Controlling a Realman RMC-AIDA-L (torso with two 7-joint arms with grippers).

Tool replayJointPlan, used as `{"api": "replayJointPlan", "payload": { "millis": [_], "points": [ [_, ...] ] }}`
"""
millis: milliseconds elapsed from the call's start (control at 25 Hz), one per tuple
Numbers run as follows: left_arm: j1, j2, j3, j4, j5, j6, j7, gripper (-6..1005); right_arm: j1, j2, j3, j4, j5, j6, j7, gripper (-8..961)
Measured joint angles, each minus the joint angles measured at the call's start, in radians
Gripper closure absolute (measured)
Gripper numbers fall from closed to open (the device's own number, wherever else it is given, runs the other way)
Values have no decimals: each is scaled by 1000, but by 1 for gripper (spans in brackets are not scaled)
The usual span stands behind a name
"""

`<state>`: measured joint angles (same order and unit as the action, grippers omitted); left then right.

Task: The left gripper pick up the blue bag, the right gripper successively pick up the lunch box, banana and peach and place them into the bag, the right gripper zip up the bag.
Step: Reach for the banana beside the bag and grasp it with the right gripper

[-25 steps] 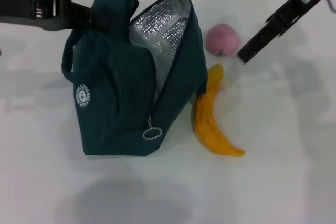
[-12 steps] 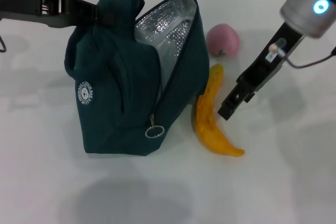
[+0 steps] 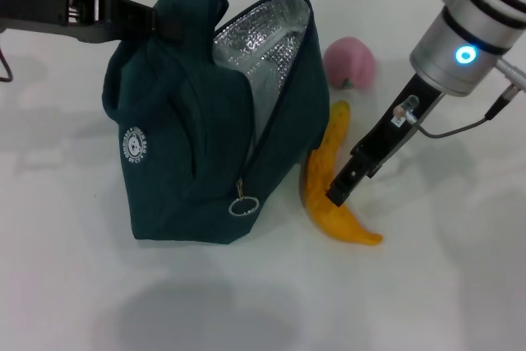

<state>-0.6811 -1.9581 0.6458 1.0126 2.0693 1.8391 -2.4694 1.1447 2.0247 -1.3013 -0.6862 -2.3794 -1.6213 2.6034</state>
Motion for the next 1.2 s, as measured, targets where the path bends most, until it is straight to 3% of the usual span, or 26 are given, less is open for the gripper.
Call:
{"api": "replayJointPlan", "payload": {
  "millis": [560,1200],
  "points": [
    [1,-1,0,-2,0,1,7,964,-55,3,-203,6,159,137,4,158],
    [0,-1,0,-5,0,0,9,964,-87,3,-270,14,201,199,0,169]
  ]
}}
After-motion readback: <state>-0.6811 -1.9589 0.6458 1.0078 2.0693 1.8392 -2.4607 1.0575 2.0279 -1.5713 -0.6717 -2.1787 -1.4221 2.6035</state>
